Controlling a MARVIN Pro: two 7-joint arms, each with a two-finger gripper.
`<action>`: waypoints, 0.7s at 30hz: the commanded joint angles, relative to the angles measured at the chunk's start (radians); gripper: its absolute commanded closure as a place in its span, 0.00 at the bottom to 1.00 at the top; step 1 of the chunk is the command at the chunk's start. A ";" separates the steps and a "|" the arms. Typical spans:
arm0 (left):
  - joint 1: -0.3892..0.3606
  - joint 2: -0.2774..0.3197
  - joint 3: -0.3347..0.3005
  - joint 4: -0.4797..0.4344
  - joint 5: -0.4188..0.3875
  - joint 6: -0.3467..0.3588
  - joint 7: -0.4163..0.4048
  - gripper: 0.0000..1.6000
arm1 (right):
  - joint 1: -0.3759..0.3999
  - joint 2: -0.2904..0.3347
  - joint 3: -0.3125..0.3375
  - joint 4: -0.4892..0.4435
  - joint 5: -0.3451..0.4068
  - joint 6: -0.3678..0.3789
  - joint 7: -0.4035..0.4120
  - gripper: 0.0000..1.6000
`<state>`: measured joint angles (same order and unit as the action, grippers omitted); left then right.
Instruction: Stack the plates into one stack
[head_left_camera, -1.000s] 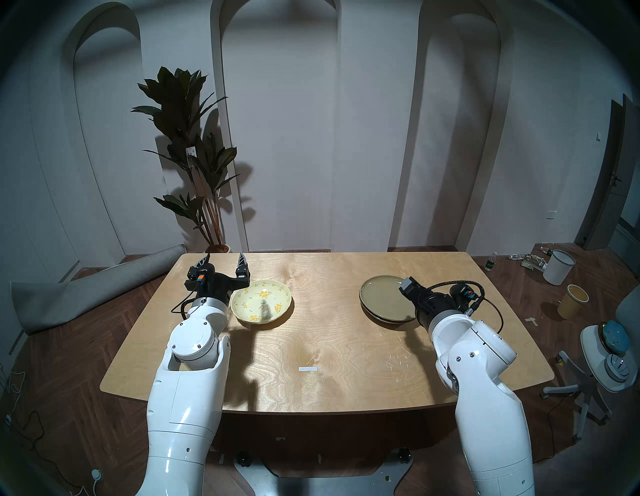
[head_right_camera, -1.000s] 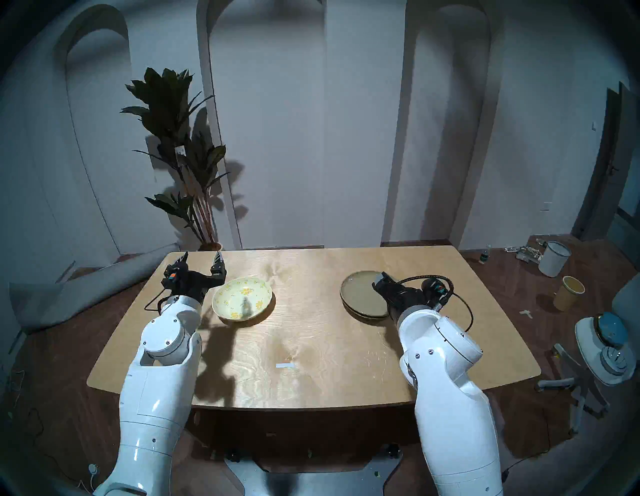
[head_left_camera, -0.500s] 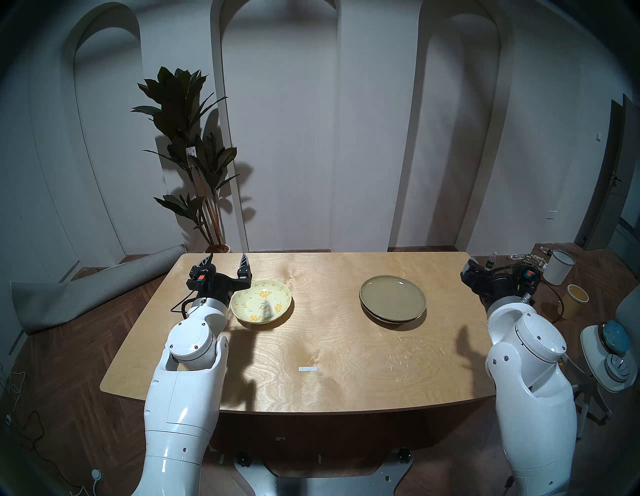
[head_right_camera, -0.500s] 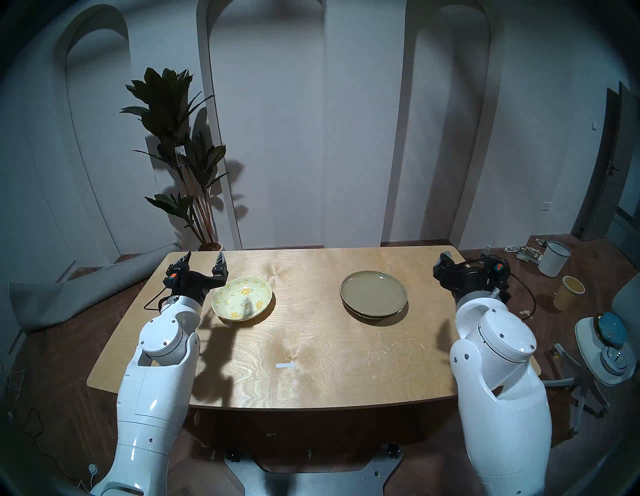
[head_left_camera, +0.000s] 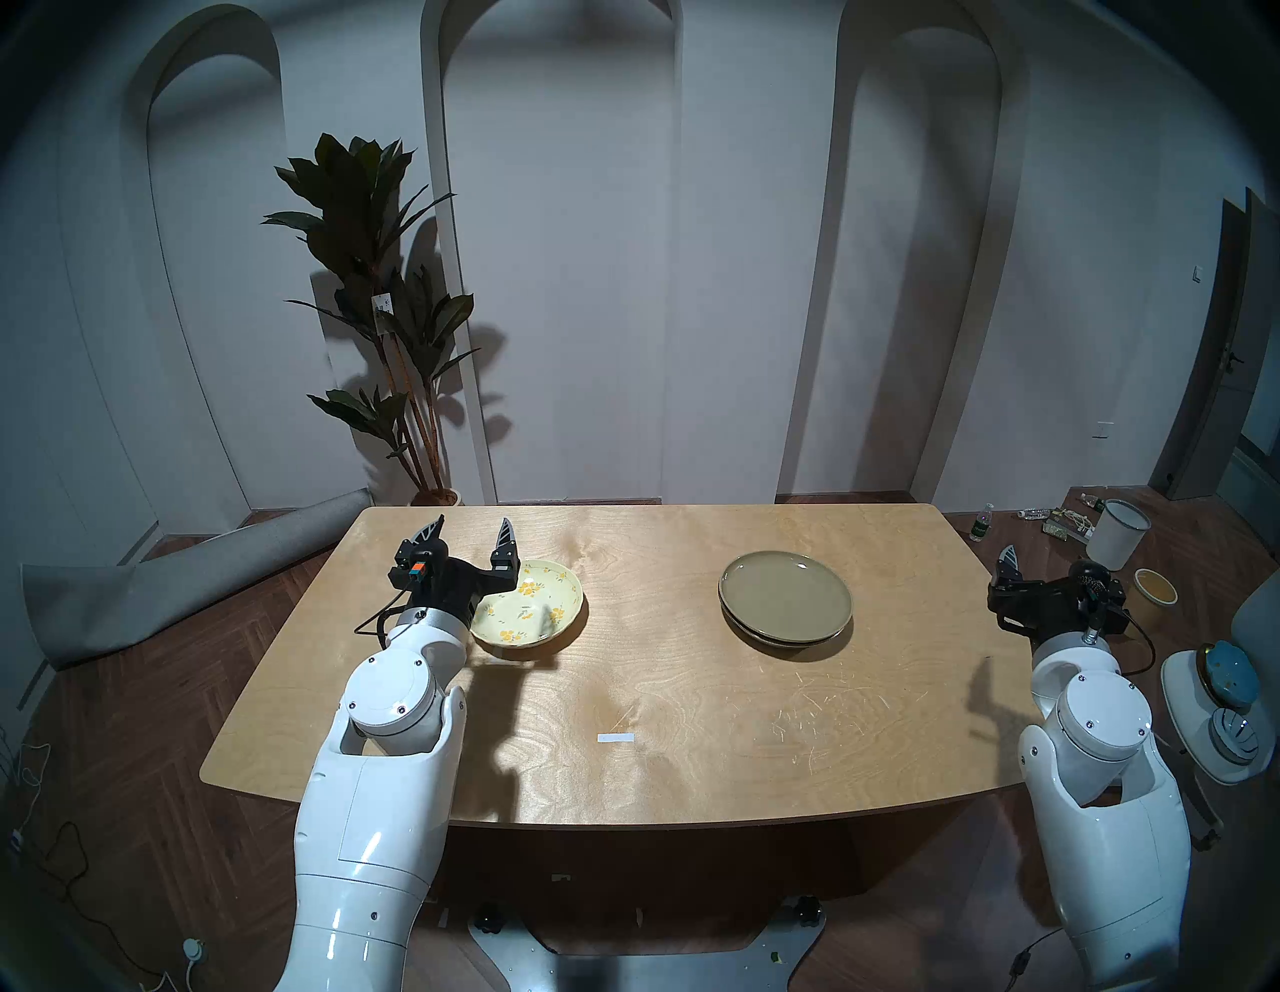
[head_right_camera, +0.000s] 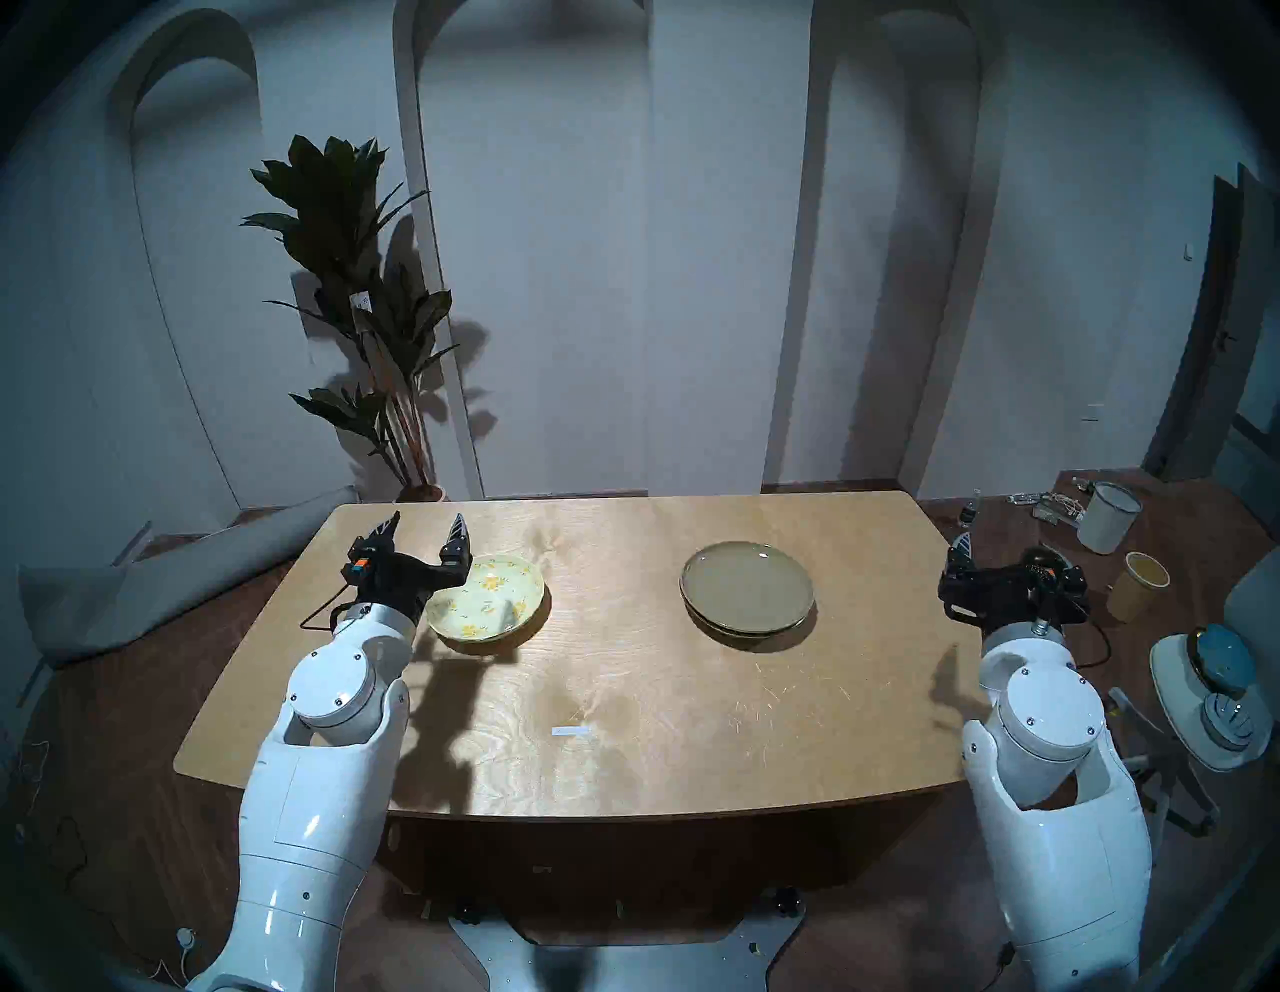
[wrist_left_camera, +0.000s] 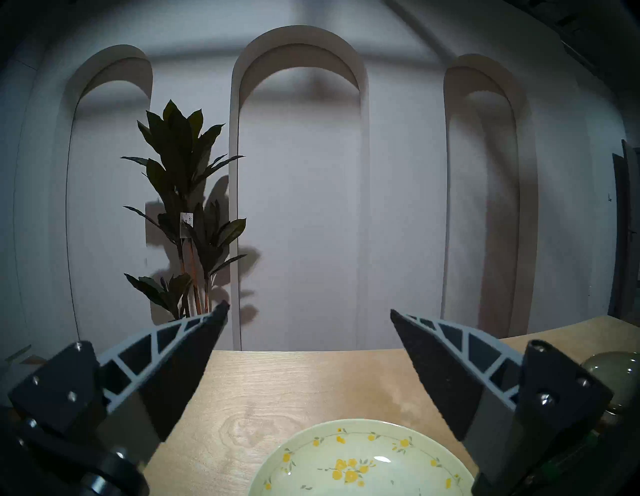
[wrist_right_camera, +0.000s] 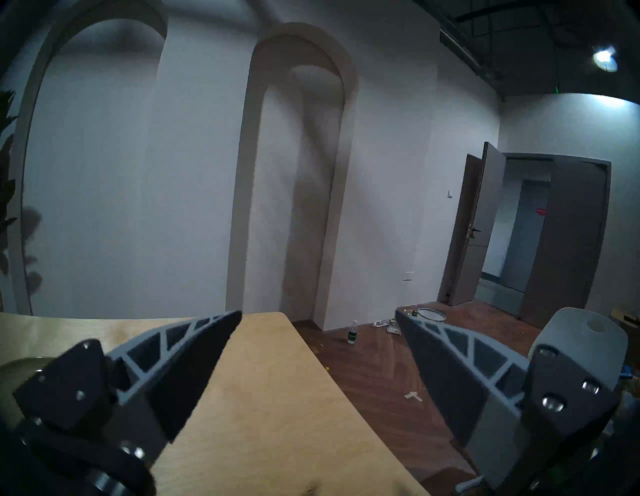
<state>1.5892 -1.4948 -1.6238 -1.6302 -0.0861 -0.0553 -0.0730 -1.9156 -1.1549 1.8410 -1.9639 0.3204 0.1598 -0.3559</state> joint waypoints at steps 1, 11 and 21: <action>0.010 -0.007 0.003 -0.048 0.006 -0.034 0.006 0.00 | 0.092 0.086 0.050 0.098 0.006 -0.123 0.095 0.00; 0.026 0.101 0.051 -0.062 0.184 -0.078 -0.003 0.00 | 0.048 0.116 0.136 0.142 0.041 -0.272 0.260 0.00; -0.012 0.211 -0.027 -0.140 0.343 -0.098 -0.142 0.00 | -0.002 0.093 0.167 0.179 0.067 -0.380 0.335 0.00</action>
<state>1.6209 -1.3873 -1.6074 -1.7061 0.1799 -0.1168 -0.1480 -1.8907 -1.0614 1.9809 -1.7958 0.3722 -0.1479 -0.0583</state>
